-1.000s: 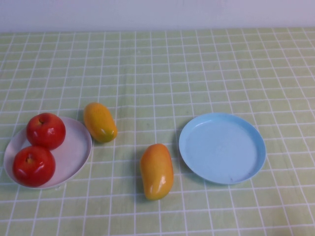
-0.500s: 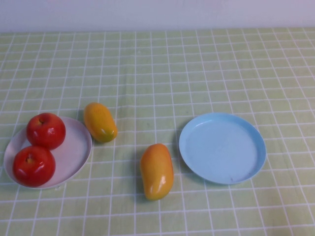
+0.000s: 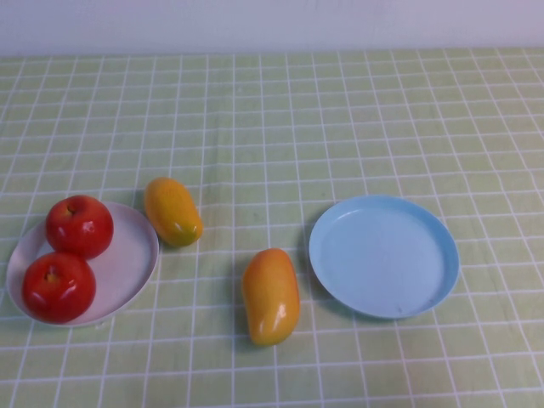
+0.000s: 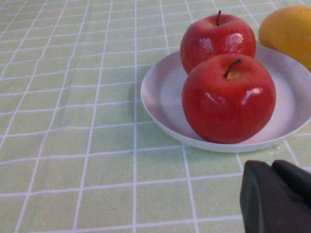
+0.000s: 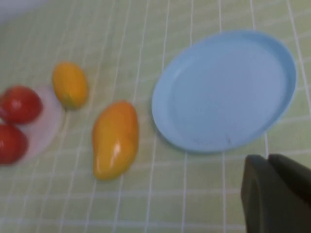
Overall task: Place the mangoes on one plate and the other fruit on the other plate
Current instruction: Put another type of fruit in the right plate
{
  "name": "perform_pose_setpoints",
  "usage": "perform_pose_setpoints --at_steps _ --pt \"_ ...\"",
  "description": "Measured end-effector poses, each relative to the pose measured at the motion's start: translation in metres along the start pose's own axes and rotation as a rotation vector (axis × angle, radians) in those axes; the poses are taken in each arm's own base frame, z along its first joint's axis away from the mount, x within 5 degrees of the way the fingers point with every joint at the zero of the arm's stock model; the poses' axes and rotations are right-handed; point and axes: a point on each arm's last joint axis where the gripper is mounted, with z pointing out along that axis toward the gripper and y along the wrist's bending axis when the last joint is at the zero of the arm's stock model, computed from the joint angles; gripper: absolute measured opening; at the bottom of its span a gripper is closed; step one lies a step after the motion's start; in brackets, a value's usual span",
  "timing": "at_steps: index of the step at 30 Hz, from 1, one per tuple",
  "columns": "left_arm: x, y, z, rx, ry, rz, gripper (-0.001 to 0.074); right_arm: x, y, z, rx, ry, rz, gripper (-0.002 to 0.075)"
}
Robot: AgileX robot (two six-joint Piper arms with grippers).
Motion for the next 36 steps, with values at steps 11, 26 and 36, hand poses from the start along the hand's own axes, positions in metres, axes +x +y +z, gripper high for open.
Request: perform_pose_setpoints --at_steps 11,26,36 --pt "0.000 0.000 0.000 0.000 0.000 0.000 0.0001 -0.034 0.002 0.055 0.123 0.478 -0.095 -0.0015" --pt "0.000 0.000 0.000 -0.001 0.000 0.002 0.0001 -0.027 0.135 0.185 0.029 0.759 -0.452 0.0277" --pt "0.000 0.000 0.000 -0.001 0.000 0.002 0.0001 -0.026 0.166 0.263 0.075 0.782 -0.394 0.0680"
